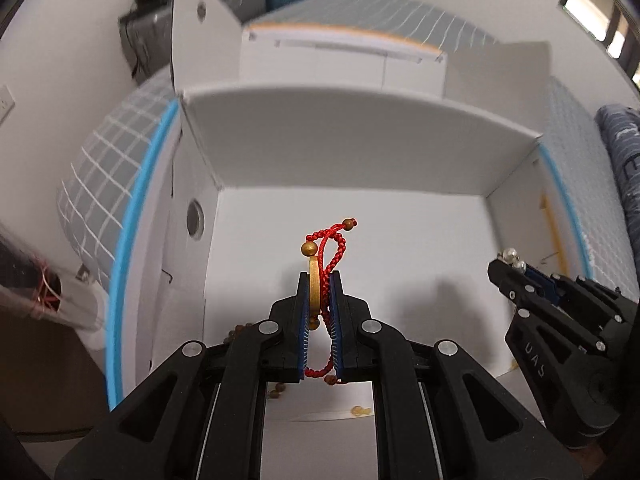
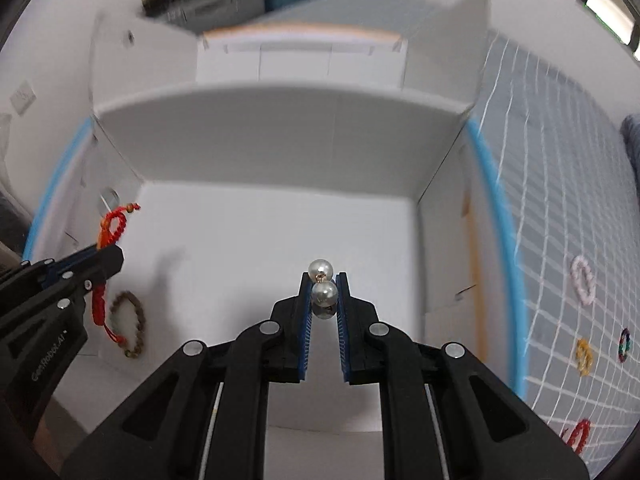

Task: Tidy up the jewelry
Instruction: 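Open the left tool to drop the bracelet while the right tool drops the earrings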

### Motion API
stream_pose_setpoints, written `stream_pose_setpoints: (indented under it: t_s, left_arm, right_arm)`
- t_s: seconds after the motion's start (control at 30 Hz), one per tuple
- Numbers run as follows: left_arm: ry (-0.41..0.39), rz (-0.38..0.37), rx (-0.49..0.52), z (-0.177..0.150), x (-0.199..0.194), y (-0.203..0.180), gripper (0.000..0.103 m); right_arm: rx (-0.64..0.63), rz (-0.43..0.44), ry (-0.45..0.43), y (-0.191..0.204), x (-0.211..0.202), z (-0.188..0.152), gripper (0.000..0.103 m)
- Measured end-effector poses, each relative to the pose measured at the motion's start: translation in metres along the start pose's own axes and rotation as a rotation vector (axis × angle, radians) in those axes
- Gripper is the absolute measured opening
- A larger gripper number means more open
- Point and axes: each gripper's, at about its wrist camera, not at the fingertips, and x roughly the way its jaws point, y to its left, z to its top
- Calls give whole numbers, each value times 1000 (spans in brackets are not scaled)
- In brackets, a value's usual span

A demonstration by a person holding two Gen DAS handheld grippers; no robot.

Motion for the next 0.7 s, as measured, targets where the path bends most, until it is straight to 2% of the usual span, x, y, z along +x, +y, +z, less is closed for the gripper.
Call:
stream_pose_setpoints:
  t_s: [0.17, 0.27, 0.47, 0.5, 0.53, 0.57, 0.6, 0.67, 0.7]
  left_arm:
    - [84, 6, -18, 0, 19, 9, 9]
    - [103, 12, -16, -2, 23, 10, 9]
    - [112, 23, -5, -2, 25, 7, 13]
    - [103, 27, -1, -2, 23, 6, 17]
    - [97, 29, 0, 0, 23, 6, 21]
    - [90, 28, -1, 2, 23, 8, 31]
    - [81, 26, -3, 3, 20, 9, 44]
    - [49, 22, -12, 3, 13, 11, 59]
    - [36, 28, -12, 4, 10, 12, 63]
  right_arm:
    - [52, -14, 71, -6, 12, 5, 11]
    - [64, -11, 113, -9, 23, 10, 11]
    - [58, -20, 108, -7, 24, 12, 12]
    - [55, -24, 105, -5, 23, 12, 13]
    - [53, -20, 98, -4, 21, 12, 19]
    - [51, -14, 84, -4, 18, 12, 28]
    - [51, -14, 72, -2, 13, 10, 33]
    - [49, -17, 49, -1, 8, 10, 47]
    - [43, -20, 35, 0, 4, 11, 51]
